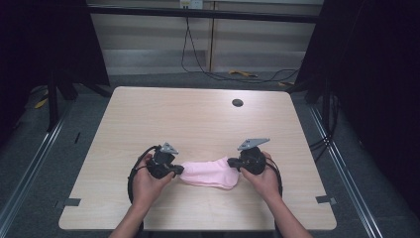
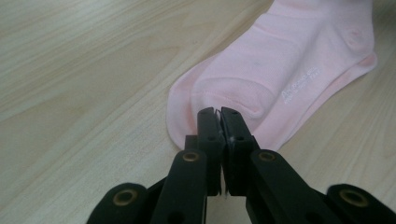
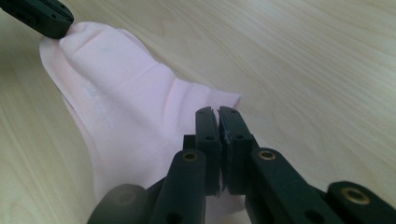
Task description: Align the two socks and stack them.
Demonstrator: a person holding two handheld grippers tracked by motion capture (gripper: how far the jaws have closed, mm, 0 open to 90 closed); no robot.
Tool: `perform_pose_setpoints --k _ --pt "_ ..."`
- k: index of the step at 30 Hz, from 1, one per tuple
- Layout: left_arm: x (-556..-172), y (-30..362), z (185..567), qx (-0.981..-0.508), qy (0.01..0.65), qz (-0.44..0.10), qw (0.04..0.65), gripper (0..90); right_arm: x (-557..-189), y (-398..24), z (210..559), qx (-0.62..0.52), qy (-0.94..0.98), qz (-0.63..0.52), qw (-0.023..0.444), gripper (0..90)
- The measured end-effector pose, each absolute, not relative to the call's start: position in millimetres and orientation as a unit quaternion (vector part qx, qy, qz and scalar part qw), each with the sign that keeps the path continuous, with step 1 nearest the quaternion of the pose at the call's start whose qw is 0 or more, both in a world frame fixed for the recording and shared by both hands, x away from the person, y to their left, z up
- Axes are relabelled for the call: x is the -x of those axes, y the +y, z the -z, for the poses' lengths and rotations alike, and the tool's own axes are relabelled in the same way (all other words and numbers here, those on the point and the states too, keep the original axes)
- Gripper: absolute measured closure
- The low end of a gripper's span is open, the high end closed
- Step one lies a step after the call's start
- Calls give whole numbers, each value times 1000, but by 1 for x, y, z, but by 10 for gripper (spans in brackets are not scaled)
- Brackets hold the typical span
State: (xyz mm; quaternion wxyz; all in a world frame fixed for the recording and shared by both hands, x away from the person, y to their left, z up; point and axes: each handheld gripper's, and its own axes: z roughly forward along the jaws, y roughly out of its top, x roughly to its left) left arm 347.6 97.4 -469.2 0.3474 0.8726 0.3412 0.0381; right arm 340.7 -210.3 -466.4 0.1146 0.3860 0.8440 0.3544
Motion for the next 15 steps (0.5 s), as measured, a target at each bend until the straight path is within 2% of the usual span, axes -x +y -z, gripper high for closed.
perform_pose_setpoints --k 7,15 --pt "-345 103 466 -873 344 -31 345 878 -337 -206 457 -377 847 -357 111 873" --pt "-349 99 482 -876 345 -27 337 876 -338 -206 480 -389 850 -342 96 872"
